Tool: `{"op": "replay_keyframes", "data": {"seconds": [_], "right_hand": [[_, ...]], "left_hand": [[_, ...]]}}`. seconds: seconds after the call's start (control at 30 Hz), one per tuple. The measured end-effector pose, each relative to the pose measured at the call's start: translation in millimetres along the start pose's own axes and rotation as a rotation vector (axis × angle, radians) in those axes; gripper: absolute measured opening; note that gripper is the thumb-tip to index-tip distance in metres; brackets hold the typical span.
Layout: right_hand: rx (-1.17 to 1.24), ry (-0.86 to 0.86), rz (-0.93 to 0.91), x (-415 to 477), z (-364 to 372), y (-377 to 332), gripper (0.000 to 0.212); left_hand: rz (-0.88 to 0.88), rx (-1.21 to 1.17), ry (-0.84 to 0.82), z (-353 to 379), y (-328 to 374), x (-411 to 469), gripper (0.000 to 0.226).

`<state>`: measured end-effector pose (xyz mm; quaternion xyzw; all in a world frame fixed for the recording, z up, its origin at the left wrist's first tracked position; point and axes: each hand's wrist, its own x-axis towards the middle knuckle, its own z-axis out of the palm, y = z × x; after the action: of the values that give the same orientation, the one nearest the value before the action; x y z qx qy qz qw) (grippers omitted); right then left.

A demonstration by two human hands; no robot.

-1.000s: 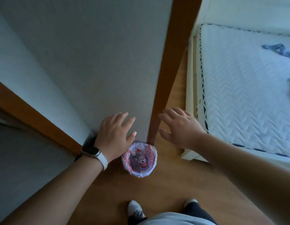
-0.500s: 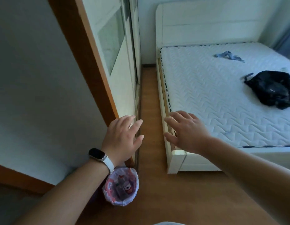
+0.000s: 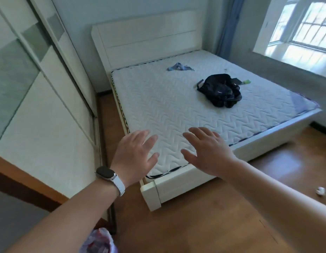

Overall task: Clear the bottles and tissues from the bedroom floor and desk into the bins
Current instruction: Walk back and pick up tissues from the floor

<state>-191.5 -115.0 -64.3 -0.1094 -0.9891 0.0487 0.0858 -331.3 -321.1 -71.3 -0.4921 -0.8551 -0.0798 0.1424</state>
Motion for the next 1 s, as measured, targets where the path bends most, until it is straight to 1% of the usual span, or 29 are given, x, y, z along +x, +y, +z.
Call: {"op": "replay_keyframes", "data": {"seconds": [0.2,0.37,0.43,0.53,0.7,0.77,1.0], "right_hand": [[0.001,0.032,0.227,-26.7,-7.0,66.5,0.06],[-0.016,0.045,0.381,-40.7,-3.0,112.4,0.056],[-0.028,0.065,0.437,-40.2,-1.9,131.2,0.058],[-0.038,0.05,0.507,-31.5,-0.4,161.1,0.063],[-0.098,0.048,0.614,-1.6,-3.0,203.5,0.065],[-0.121,0.03,0.645,11.7,-3.7,220.3,0.064],[-0.24,0.105,0.808,30.8,-6.4,260.3,0.056]], "left_hand": [[0.184,-0.061,0.008,25.4,48.6,68.1,0.05],[0.281,-0.151,0.02,52.7,83.2,119.9,0.048],[0.313,-0.187,0.012,66.0,94.8,142.9,0.048],[0.378,-0.224,-0.01,87.3,107.8,182.4,0.049],[0.477,-0.267,-0.036,118.4,121.2,257.2,0.051],[0.517,-0.289,-0.048,128.9,123.9,285.6,0.051],[0.658,-0.353,-0.089,169.5,144.5,366.8,0.053]]}}
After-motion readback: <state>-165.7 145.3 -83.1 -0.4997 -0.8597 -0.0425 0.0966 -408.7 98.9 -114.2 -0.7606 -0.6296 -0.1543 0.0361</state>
